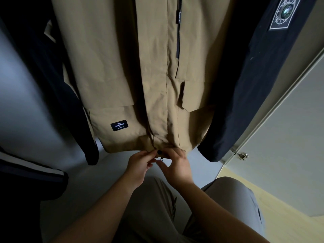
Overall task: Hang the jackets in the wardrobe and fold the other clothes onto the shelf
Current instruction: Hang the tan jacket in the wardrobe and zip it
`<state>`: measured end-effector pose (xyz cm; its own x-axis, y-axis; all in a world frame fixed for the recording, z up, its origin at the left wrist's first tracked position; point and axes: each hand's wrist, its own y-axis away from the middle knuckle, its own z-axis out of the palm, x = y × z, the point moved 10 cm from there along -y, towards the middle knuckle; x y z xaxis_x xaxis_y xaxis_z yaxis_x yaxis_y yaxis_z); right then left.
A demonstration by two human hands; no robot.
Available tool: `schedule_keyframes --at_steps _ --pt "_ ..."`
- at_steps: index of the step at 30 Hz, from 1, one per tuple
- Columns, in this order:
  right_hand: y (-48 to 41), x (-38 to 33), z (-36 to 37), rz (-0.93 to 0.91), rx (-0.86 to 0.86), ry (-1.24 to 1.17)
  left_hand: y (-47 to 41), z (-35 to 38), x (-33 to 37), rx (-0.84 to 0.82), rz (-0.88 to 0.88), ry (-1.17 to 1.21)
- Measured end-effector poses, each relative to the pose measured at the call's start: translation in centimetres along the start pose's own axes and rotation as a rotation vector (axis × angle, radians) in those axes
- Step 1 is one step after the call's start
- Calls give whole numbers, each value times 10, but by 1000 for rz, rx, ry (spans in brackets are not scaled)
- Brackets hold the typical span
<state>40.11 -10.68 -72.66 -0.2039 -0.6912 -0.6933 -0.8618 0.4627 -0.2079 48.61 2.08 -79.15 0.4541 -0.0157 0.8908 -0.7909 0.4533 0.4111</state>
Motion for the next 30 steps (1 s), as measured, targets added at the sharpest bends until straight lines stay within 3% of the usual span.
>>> schedule_keyframes --at_steps 5,11,22,30 --pt "-2 -9 -7 -59 101 -22 1 -3 -1 2 12 27" --pt "-4 -17 5 -105 -19 22 -2 -8 -1 14 3 61" --pt "-14 -14 -6 6 64 9 4 6 2 -108 -28 90" --pt "-4 -33 -3 -199 -8 79 1 -3 3 -62 -52 101"
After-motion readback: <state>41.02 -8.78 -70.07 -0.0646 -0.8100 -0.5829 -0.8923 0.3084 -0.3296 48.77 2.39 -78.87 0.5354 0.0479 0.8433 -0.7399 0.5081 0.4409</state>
